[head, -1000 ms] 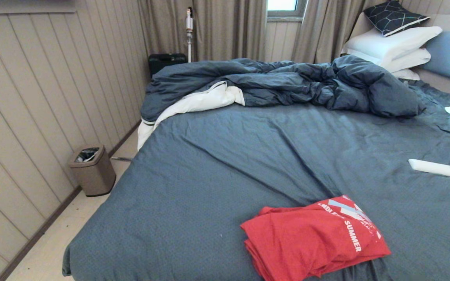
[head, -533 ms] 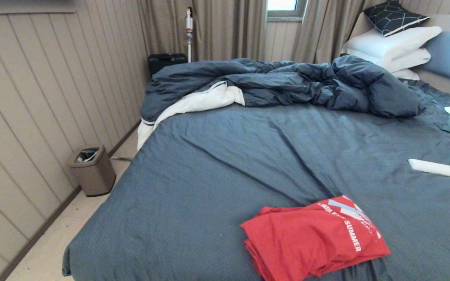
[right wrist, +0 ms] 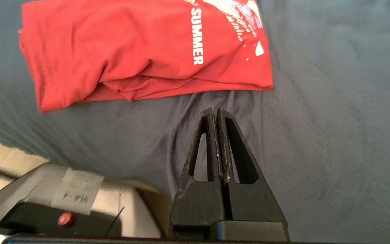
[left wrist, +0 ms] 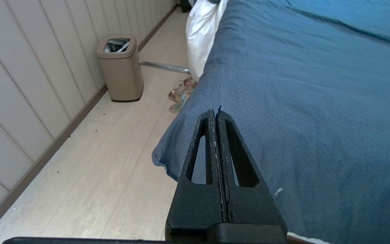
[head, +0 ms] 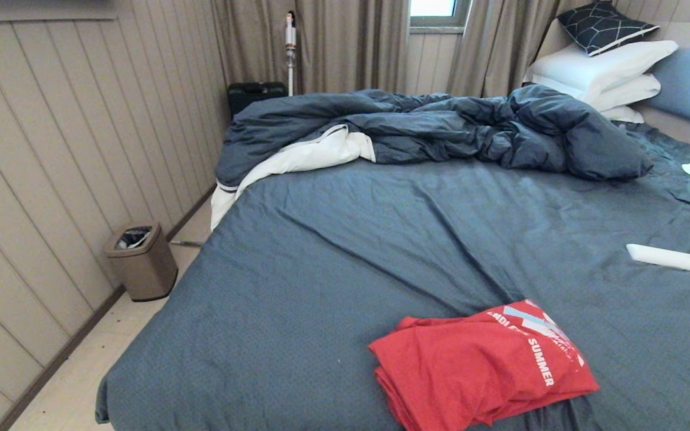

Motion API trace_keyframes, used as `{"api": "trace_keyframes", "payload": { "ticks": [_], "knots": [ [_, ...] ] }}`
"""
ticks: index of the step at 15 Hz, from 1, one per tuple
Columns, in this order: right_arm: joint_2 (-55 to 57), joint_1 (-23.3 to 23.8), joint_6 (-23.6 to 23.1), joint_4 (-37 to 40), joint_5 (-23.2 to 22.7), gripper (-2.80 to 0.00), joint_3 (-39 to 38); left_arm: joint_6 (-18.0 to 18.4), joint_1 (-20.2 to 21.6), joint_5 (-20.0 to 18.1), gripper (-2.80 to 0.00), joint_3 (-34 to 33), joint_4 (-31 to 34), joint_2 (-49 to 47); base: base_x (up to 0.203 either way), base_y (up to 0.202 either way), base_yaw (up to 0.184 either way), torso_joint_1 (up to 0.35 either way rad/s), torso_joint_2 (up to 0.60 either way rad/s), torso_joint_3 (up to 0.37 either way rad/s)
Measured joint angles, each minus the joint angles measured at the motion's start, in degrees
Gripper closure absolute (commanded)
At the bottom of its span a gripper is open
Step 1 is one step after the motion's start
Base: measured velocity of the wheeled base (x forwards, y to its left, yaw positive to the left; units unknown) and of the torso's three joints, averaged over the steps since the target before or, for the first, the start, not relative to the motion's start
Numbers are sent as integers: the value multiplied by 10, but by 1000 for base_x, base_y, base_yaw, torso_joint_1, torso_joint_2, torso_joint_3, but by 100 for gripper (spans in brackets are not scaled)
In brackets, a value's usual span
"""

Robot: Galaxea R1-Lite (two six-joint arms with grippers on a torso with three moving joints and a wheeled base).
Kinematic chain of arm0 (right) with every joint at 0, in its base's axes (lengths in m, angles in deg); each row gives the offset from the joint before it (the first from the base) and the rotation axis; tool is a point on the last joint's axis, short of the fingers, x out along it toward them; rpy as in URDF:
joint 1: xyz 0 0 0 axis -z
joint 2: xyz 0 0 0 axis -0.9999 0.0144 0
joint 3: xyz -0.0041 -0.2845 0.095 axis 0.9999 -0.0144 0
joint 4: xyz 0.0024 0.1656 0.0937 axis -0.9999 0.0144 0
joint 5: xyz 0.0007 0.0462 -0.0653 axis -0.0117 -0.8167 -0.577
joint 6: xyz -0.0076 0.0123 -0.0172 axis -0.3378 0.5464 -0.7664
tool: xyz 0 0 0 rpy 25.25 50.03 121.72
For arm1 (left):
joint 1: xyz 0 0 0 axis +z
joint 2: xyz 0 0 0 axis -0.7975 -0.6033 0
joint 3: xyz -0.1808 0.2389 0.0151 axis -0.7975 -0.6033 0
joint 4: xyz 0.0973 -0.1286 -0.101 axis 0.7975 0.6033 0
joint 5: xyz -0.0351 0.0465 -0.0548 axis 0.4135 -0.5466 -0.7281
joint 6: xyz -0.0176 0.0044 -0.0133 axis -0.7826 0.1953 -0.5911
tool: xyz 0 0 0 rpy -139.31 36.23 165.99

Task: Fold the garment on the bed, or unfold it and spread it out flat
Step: Unford the red T-shirt

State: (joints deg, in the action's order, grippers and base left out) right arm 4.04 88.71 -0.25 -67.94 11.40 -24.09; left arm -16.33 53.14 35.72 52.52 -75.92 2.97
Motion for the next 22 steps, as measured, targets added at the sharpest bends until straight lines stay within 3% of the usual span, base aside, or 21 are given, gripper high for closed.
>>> {"api": "trace_keyframes", "payload": {
  "ticks": [2,5,10,13,16,19,22],
  "knots": [
    [93,-1,17,-18,0,0,58,1,0,0,0,0,1,0,0,0,0,0,0,0],
    [214,0,50,23,1,0,227,1,0,0,0,0,3,0,0,0,0,0,0,0],
    [398,-27,85,263,4,0,578,2,0,-1,0,0,5,0,0,0,0,0,0,0],
    [536,-93,92,441,18,0,749,3,0,-2,0,0,7,0,0,0,0,0,0,0],
    [646,-202,93,560,33,0,820,3,0,-3,0,0,10,0,0,0,0,0,0,0],
    [706,-279,92,580,69,0,815,3,0,-2,0,0,10,0,0,0,0,0,0,0],
    [736,-324,91,580,80,0,807,3,0,-2,0,0,10,0,0,0,0,0,0,0]
  ]
}}
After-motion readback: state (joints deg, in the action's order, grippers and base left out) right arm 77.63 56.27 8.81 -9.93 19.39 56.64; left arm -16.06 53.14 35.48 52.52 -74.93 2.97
